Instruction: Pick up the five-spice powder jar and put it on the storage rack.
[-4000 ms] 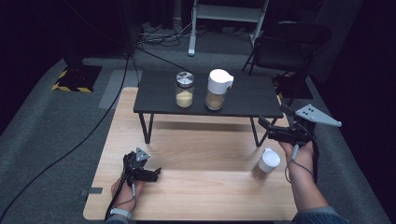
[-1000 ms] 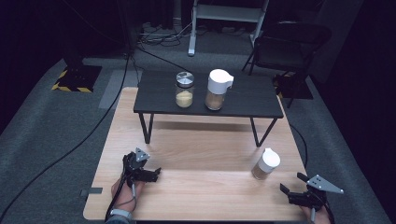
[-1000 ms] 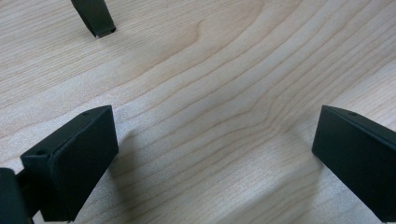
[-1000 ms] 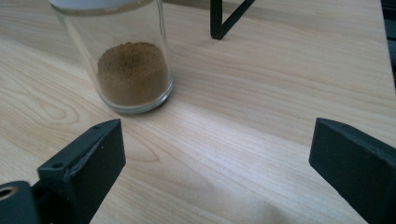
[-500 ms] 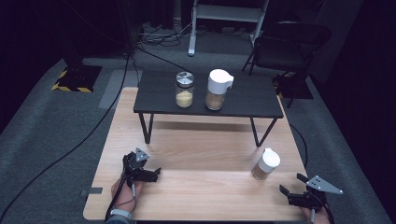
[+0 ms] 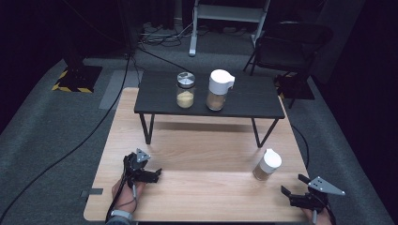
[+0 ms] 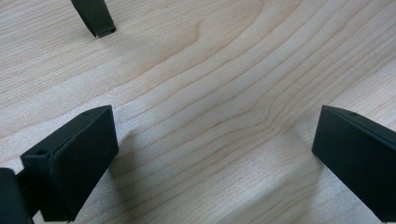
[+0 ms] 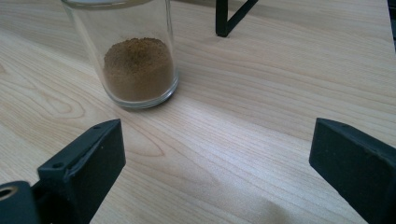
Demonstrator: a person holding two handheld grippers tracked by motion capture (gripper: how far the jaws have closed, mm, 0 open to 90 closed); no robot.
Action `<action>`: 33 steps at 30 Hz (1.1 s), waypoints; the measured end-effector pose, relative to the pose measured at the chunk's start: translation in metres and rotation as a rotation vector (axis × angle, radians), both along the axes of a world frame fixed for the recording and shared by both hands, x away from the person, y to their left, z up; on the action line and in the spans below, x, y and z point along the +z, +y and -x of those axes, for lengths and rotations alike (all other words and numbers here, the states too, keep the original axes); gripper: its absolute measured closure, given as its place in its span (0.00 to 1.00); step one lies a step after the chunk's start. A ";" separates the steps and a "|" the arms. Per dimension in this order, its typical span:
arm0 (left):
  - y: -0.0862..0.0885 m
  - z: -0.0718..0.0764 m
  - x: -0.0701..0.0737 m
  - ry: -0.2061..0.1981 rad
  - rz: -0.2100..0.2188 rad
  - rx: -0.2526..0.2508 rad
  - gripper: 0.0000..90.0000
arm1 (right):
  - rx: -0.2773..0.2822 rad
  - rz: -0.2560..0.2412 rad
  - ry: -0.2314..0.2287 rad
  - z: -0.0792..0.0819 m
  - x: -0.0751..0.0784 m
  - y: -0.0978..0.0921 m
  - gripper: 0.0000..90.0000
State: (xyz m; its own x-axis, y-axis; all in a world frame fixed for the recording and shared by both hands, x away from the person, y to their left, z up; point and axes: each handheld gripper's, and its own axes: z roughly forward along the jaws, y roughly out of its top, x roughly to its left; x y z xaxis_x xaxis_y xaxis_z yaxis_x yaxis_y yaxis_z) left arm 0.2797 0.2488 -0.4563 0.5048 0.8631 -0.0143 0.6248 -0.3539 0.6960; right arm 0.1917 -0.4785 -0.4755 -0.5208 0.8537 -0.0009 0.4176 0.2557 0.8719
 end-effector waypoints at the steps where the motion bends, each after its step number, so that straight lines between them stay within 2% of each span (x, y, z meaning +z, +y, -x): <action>1: 0.000 0.000 0.000 0.000 0.000 0.000 0.00 | 0.001 0.000 -0.002 0.000 0.000 0.000 0.04; 14: 0.000 0.000 0.000 0.001 0.000 0.000 0.00 | 0.011 -0.020 -0.013 0.005 -0.001 0.001 0.04; 20: 0.000 0.000 0.000 0.000 0.000 0.000 0.00 | 0.035 -0.040 -0.022 0.007 0.002 0.004 0.04; 25: 0.000 0.000 0.000 0.001 0.000 0.001 0.00 | 0.051 -0.066 -0.020 0.004 0.005 0.008 0.04; 33: 0.000 0.000 0.000 0.001 0.000 0.000 0.00 | 0.077 -0.060 -0.024 -0.001 0.009 0.017 0.04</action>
State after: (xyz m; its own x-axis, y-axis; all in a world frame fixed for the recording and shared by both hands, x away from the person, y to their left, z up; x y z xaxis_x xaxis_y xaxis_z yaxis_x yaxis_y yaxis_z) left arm 0.2797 0.2488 -0.4562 0.5046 0.8632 -0.0149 0.6255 -0.3537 0.6954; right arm 0.1927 -0.4612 -0.4665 -0.5857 0.8098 0.0360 0.3774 0.2331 0.8962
